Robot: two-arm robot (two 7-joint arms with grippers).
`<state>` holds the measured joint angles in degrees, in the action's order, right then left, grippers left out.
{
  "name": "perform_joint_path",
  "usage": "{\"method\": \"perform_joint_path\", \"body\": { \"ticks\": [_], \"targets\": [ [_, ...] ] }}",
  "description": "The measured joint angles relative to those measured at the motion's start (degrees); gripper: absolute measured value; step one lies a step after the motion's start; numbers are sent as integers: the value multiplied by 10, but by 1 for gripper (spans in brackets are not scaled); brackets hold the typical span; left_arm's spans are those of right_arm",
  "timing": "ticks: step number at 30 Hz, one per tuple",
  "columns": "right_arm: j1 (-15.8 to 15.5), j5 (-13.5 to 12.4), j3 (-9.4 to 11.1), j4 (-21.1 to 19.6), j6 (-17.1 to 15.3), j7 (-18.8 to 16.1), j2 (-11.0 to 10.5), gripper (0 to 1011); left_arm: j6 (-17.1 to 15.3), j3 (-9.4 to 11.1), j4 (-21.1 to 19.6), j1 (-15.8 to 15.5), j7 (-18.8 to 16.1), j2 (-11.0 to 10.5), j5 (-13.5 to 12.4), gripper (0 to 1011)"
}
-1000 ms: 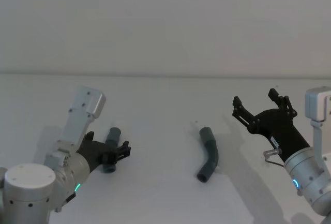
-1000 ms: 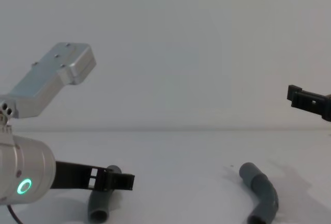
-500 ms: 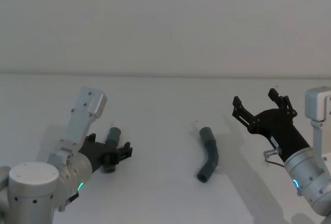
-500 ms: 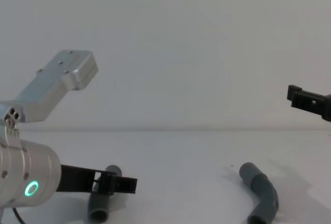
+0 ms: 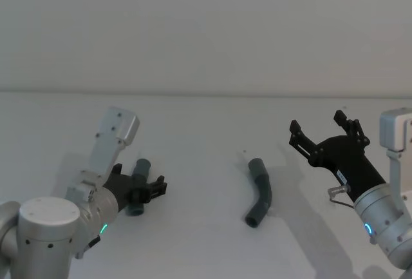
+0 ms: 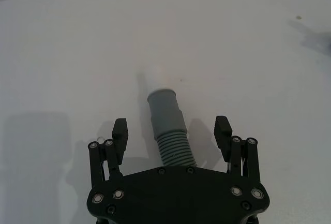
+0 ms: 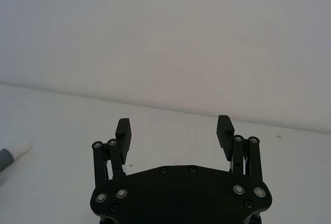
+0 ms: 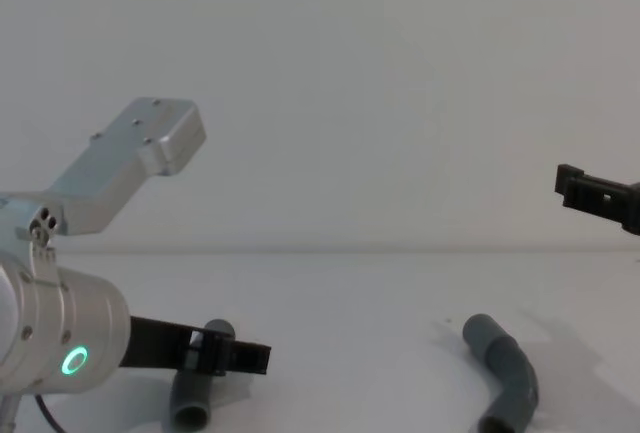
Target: Use both hands to pick up one end of the pipe from the table, align the ends, and insert them.
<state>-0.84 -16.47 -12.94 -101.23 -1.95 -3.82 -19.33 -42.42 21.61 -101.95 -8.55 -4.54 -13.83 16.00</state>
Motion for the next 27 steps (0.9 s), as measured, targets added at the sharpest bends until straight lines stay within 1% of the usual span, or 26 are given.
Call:
{"method": "perform_joint_path", "body": {
  "ticks": [6, 19, 21, 23, 24, 25, 26, 27],
  "targets": [
    [0, 0, 0, 0, 0, 0, 0, 1002, -2, 1, 2, -2, 2, 1, -3, 1001],
    [0, 0, 0, 0, 0, 0, 0, 1002, -6, -3, 6, 2, 0, 14, -6, 993],
    [0, 0, 0, 0, 0, 0, 0, 1002, -6, -4, 6, 3, -1, 15, -6, 942],
    [0, 0, 0, 0, 0, 0, 0, 1002, -6, -4, 6, 3, -1, 16, -7, 914],
    [0, 0, 0, 0, 0, 0, 0, 1002, -6, -4, 6, 3, -1, 17, -7, 885],
    [0, 0, 0, 0, 0, 0, 0, 1002, -6, -5, 6, 4, -2, 18, -7, 833],
    [0, 0, 0, 0, 0, 0, 0, 1002, -6, -5, 6, 4, -2, 18, -7, 833],
    [0, 0, 0, 0, 0, 0, 0, 1002, -6, -5, 6, 4, -2, 18, -7, 798]
  ]
}}
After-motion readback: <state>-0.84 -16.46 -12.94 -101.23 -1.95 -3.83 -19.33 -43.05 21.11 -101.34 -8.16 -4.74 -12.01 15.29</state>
